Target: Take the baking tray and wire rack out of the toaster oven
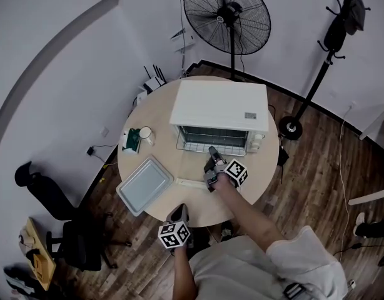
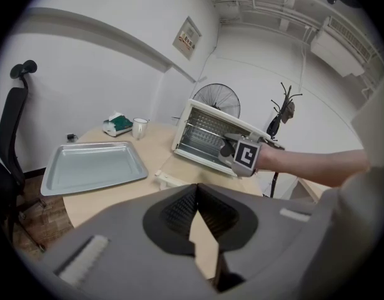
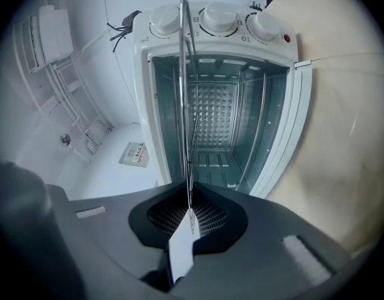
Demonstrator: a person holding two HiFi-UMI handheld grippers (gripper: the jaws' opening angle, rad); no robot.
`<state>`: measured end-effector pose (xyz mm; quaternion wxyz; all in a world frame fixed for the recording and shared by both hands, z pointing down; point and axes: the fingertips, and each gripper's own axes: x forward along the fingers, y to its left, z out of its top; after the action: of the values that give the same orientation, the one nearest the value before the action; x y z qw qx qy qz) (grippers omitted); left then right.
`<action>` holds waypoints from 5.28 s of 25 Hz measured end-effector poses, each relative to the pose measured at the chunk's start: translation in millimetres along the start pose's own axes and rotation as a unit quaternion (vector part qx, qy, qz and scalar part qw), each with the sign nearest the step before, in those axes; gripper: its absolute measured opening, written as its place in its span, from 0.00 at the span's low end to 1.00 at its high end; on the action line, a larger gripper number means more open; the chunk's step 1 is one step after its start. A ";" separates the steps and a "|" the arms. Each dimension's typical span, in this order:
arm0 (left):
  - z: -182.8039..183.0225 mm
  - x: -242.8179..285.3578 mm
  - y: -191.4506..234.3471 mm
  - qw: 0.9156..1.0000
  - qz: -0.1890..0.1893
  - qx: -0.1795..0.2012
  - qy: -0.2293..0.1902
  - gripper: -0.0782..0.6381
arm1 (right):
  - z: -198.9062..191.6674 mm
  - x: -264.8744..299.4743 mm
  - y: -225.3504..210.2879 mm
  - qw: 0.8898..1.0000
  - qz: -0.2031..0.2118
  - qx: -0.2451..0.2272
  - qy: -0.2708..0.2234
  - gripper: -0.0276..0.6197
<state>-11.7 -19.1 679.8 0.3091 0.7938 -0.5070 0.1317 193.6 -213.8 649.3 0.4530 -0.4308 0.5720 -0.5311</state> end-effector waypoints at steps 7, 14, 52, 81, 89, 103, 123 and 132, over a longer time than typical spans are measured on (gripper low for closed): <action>-0.1 -2.1 0.6 1.000 0.006 -0.005 -0.003 0.19 | -3.2 -9.5 8.3 1.000 0.011 -0.010 0.003 0.07; -1.4 -3.8 -1.2 1.000 0.006 -0.004 -0.002 0.19 | -12.5 -18.1 6.6 1.000 0.009 -0.010 0.002 0.07; -14.1 -16.6 13.9 0.999 0.016 -0.037 -0.015 0.19 | -86.6 -104.1 9.2 0.992 0.035 -0.073 0.096 0.07; 0.3 -123.0 196.2 0.908 0.010 -0.376 -0.184 0.34 | -288.3 -108.3 -35.6 0.925 -0.017 -0.100 0.367 0.07; -14.3 -140.2 267.8 0.883 0.037 -0.430 -0.186 0.40 | -359.2 -82.7 -2.9 0.910 0.083 -0.079 0.398 0.07; -14.8 -104.7 322.0 0.900 0.008 -0.418 -0.124 0.20 | -399.1 -43.0 -49.7 0.899 0.019 -0.102 0.425 0.07; -20.5 -66.4 385.1 0.933 0.097 -0.345 -0.043 0.20 | -420.5 -27.2 -118.5 0.825 -0.196 0.002 0.529 0.15; -36.0 -56.9 387.7 0.939 0.147 -0.311 0.009 0.20 | -377.4 -52.1 -114.8 0.804 -0.194 -0.058 0.558 0.15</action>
<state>-377.2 -69.8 816.4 0.5223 0.5734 -0.6309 0.0180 -162.0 -88.5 776.6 -0.0832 -0.1873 0.6604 -0.7224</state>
